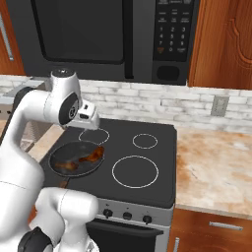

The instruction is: Take the chicken drumsticks from the pan and place one on each plate on the dining counter.

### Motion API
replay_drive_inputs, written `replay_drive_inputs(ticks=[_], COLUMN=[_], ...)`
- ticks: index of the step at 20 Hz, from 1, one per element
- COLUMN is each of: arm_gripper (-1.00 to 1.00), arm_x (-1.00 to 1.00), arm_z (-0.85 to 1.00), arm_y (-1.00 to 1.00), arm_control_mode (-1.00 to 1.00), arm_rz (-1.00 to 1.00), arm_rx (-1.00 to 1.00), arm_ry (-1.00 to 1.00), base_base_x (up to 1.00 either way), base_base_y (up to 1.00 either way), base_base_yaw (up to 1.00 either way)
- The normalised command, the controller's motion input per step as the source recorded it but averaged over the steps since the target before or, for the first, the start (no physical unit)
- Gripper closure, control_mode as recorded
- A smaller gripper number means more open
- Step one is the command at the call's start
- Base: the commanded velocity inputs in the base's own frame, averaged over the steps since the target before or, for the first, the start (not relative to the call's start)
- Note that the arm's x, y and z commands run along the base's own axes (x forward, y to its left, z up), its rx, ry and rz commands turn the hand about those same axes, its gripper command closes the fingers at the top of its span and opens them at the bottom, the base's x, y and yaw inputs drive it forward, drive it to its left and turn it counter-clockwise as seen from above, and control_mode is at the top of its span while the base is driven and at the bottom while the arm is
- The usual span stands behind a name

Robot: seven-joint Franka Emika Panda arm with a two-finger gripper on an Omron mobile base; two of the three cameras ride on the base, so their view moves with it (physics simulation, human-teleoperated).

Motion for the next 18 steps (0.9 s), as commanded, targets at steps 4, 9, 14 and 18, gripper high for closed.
replay_drive_inputs(ticks=[4,9,14,18], arm_gripper=[-1.00,-1.00,-1.00,-1.00], arm_x=[-0.01,0.06,0.30,0.44], arm_z=[-0.38,-0.46,-0.45,-0.41], arm_y=[0.34,0.11,0.16,0.00], arm_control_mode=[-1.00,-1.00,-1.00,-1.00], arm_rz=[-0.34,-0.33,-0.37,-0.24], arm_rx=[0.15,0.13,0.10,0.13], arm_ry=[-0.01,0.00,0.01,0.03], base_base_x=[0.00,0.00,0.00,0.00], base_base_y=[0.00,0.00,0.00,0.00], base_base_yaw=[0.00,0.00,0.00,0.00])
